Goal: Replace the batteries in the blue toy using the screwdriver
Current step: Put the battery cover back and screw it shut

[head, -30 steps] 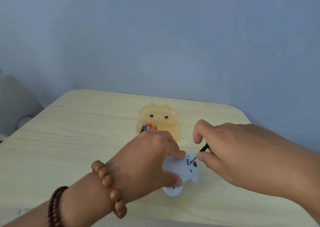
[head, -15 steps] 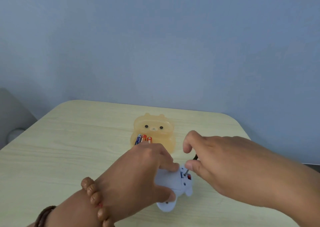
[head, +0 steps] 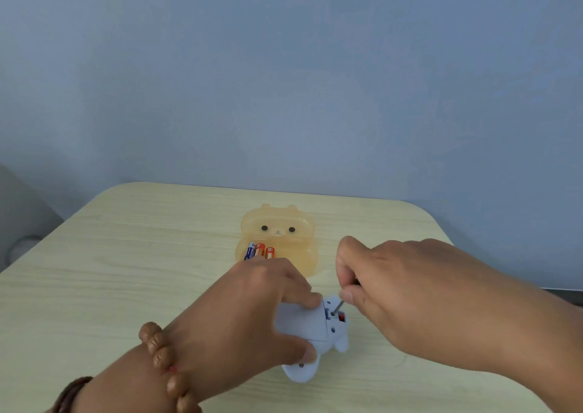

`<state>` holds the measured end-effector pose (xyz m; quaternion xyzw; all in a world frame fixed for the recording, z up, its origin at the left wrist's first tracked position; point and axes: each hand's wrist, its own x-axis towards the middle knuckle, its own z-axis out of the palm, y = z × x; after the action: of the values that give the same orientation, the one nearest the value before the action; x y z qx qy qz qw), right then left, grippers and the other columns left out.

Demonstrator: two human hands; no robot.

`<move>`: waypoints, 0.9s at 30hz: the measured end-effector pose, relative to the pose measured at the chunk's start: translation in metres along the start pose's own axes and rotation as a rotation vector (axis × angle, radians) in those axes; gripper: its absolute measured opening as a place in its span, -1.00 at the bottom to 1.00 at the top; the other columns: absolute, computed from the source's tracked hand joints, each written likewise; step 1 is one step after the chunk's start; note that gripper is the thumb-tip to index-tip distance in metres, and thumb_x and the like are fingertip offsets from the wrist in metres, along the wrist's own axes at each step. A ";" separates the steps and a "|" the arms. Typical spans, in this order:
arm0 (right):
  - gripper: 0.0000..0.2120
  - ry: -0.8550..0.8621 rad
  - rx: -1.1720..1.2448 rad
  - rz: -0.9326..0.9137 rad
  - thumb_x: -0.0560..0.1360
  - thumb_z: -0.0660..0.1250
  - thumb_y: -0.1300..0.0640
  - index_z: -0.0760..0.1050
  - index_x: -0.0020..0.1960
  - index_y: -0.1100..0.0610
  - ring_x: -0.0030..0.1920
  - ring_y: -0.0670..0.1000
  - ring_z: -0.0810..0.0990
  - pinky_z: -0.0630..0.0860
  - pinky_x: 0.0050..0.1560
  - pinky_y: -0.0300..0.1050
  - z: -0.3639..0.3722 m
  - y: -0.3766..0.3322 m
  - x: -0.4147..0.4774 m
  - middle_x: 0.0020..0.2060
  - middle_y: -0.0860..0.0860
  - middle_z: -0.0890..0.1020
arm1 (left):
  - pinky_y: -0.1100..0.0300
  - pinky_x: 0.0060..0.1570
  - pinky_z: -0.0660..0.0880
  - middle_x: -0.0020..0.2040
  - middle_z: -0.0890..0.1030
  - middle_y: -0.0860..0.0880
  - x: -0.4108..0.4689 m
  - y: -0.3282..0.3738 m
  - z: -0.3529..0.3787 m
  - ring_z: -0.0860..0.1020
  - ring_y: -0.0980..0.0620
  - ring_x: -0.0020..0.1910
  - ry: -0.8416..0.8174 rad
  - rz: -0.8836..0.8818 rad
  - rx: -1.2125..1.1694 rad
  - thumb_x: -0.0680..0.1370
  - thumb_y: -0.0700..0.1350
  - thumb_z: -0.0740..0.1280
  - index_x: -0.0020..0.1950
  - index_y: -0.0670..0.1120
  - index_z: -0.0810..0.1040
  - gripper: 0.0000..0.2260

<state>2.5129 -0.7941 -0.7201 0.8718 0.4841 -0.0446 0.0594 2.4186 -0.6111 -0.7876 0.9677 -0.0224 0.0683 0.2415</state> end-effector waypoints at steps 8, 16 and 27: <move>-0.42 0.034 -0.199 0.001 0.55 -0.16 -0.43 0.32 -0.22 0.01 -0.28 0.05 0.47 0.33 -0.29 -0.03 -0.002 -0.004 0.009 -0.28 -0.06 0.44 | 0.38 0.09 0.38 0.13 0.50 0.35 0.000 0.003 0.002 0.40 0.34 0.14 -0.005 0.020 0.026 0.35 0.18 0.51 0.18 0.28 0.59 -0.60; -0.85 -0.014 -0.033 0.011 0.68 0.11 -0.14 0.28 0.01 -0.08 -0.15 0.00 0.57 0.56 -0.06 0.02 -0.001 0.001 0.001 -0.11 -0.13 0.56 | 0.38 0.12 0.38 0.17 0.49 0.37 0.000 0.000 0.001 0.39 0.35 0.19 -0.005 0.014 0.015 0.34 0.22 0.51 0.24 0.27 0.56 -0.53; -0.86 -0.048 0.035 0.005 0.67 0.07 -0.20 0.19 0.09 -0.17 -0.23 -0.09 0.51 0.48 -0.16 -0.11 0.000 0.003 -0.006 -0.23 -0.15 0.48 | 0.42 0.09 0.36 0.16 0.50 0.35 0.000 0.001 0.001 0.39 0.36 0.18 -0.007 0.027 0.023 0.35 0.20 0.51 0.24 0.26 0.57 -0.54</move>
<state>2.5127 -0.8004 -0.7190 0.8727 0.4794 -0.0737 0.0560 2.4187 -0.6125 -0.7883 0.9703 -0.0355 0.0683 0.2294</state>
